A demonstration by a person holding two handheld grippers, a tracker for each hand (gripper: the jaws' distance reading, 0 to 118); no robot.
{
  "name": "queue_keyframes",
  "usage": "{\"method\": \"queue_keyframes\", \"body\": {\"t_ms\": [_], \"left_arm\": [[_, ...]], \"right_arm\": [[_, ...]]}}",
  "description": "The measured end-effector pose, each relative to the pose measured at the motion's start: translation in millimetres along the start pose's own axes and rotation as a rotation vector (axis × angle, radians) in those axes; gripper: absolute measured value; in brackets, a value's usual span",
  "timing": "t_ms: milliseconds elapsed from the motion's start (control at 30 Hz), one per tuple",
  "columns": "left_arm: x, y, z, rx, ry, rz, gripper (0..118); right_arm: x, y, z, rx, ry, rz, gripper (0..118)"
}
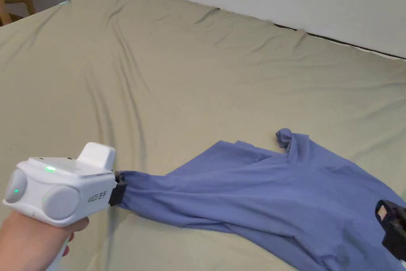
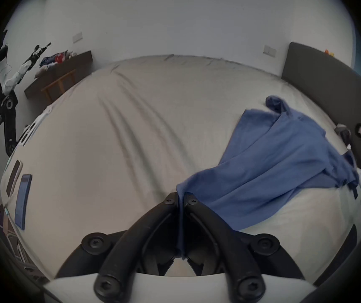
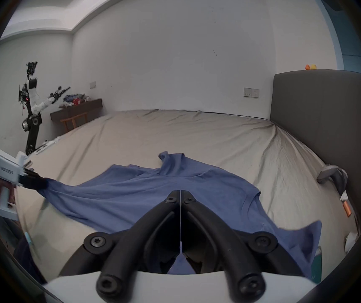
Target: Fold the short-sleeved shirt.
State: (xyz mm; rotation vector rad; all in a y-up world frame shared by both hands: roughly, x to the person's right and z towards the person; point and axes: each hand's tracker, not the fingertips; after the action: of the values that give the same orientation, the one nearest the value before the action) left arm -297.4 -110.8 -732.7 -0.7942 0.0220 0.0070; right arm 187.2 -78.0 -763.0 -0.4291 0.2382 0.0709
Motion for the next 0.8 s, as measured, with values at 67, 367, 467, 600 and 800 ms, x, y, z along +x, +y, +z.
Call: {"method": "queue_keyframes", "body": {"t_ms": [67, 367, 467, 600, 800], "left_arm": [[6, 8, 10, 0.038, 0.003, -0.026, 0], [14, 16, 12, 0.065, -0.024, -0.041, 0], [20, 14, 7, 0.052, -0.008, -0.044, 0], [22, 14, 4, 0.034, 0.004, -0.05, 0], [23, 17, 2, 0.038, 0.01, -0.061, 0]], "right_arm": [[16, 10, -31, -0.006, -0.008, 0.02, 0], [96, 42, -256, -0.372, -0.039, 0.061, 118], [109, 32, -295, -0.428, -0.014, 0.058, 114], [116, 11, -303, -0.552, 0.009, 0.058, 95], [96, 18, -248, -0.423, -0.012, 0.036, 6]]}}
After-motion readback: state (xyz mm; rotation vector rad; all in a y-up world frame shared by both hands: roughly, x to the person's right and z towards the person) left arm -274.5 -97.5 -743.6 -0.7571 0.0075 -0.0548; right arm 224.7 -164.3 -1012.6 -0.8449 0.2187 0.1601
